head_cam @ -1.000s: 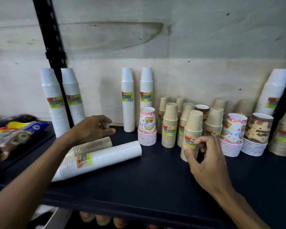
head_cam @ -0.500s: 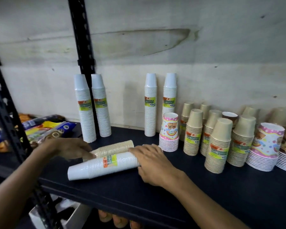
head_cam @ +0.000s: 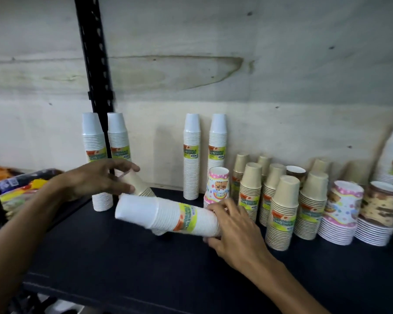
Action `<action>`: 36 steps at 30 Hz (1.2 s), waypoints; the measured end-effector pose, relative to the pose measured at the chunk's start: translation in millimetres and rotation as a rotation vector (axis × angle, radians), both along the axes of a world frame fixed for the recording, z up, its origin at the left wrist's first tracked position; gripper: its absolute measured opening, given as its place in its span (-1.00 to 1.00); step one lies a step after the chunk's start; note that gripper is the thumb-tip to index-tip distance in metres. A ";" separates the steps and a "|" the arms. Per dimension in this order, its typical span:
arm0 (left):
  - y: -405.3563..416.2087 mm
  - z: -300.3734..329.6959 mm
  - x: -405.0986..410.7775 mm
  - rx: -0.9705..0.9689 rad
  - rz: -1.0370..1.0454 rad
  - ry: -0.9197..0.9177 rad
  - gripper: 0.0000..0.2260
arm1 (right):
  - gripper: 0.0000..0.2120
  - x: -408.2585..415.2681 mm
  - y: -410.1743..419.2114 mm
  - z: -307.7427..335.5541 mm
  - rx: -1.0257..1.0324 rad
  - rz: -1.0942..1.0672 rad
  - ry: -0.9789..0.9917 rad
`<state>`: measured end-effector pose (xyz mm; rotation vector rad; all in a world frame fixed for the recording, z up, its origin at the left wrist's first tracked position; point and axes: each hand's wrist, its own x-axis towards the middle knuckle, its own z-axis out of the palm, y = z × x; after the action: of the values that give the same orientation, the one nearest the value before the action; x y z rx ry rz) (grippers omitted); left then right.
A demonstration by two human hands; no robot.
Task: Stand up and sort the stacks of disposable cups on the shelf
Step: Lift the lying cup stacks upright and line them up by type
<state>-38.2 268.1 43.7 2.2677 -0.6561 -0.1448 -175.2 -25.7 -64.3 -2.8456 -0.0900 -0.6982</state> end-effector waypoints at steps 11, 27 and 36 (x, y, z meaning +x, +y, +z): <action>-76.6 -5.3 -2.6 -0.065 -0.140 -0.091 -0.56 | -0.35 -7.1 -25.3 11.4 0.311 -0.260 -0.056; -83.0 -55.2 3.5 -0.358 -0.152 0.012 -0.26 | -0.24 -4.2 -18.7 2.8 0.434 -0.384 -0.070; -75.5 -95.4 2.4 -0.310 -0.050 0.049 -0.13 | -0.37 -13.4 -18.2 -7.9 0.474 -0.341 0.026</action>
<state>-35.8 192.6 -51.7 1.9460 -0.6607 -0.1135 -188.6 -43.9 -72.2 -2.4262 0.5073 -0.6398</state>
